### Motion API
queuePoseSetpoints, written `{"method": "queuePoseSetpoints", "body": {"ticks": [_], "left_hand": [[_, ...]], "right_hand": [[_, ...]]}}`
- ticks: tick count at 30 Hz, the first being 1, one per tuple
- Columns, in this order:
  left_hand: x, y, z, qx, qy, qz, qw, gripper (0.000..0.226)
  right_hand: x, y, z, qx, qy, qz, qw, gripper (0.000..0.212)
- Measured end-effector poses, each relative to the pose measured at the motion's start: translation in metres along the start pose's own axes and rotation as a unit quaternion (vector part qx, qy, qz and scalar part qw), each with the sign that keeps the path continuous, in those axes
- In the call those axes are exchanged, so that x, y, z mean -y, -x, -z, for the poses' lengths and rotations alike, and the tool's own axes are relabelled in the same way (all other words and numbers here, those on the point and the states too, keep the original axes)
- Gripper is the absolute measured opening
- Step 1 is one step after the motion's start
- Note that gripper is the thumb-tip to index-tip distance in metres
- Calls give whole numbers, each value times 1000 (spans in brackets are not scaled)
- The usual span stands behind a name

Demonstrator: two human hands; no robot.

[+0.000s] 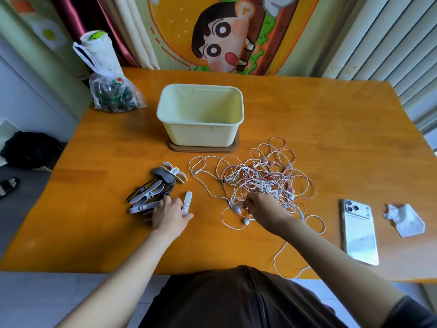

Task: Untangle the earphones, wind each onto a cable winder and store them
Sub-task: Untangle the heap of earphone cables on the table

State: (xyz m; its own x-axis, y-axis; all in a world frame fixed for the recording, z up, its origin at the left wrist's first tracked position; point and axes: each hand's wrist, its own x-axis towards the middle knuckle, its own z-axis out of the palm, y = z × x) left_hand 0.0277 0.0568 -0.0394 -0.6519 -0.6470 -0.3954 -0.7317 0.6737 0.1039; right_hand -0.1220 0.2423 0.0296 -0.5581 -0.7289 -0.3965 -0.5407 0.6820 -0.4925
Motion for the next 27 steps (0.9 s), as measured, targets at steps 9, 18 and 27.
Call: {"method": "queuePoseSetpoints", "body": {"ticks": [9,18,27], "left_hand": [[-18,5,15,-44,161,-45,985,19],[-77,24,53,68,501,-76,859,21],[-93,34,62,140,638,1,757,10]], "right_hand": [[-2,0,7,-41,-23,5,999,26],[48,-9,35,-259,-127,111,951,19],[38,5,18,-233,-169,84,954,10]]}}
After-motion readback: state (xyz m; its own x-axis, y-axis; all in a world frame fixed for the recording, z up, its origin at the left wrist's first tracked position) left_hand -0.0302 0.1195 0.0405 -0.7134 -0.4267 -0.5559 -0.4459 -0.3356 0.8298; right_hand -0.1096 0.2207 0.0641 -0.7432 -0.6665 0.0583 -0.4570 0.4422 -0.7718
